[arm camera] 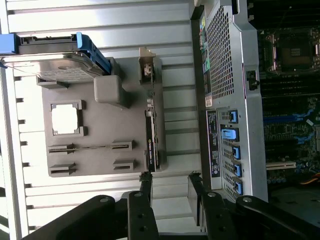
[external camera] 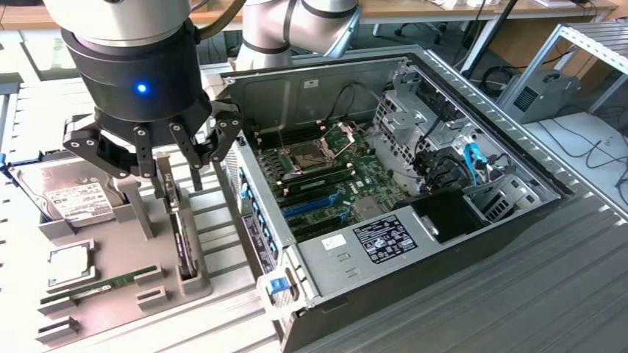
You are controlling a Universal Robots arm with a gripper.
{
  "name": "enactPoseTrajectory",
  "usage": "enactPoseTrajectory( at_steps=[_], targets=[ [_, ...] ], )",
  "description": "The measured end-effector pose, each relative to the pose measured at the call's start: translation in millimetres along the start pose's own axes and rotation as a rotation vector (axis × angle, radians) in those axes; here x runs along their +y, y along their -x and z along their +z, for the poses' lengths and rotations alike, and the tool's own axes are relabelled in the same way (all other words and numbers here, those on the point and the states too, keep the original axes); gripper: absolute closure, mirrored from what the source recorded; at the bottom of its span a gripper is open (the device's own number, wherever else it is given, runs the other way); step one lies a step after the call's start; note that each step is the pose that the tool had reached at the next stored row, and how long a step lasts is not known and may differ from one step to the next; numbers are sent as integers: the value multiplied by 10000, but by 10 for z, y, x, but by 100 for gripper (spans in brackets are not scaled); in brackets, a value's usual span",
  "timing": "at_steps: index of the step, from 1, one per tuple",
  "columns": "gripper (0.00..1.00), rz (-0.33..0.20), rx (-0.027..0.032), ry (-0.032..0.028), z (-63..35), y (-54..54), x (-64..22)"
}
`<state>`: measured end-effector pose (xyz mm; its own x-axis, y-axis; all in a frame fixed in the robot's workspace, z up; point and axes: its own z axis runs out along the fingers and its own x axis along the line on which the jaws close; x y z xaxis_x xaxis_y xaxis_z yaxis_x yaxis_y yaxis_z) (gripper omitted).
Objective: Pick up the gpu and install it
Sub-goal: 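Pick up the gpu and move the gpu toward the slot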
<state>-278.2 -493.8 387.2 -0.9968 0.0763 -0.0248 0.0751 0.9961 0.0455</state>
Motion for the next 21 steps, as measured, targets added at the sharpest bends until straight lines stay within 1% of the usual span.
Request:
enactPoseTrajectory(
  at_steps=[4,21],
  targets=[
    [58,0,-1,0,3,-2,0],
    [58,0,0,0,95,-10,-5]
  ],
)
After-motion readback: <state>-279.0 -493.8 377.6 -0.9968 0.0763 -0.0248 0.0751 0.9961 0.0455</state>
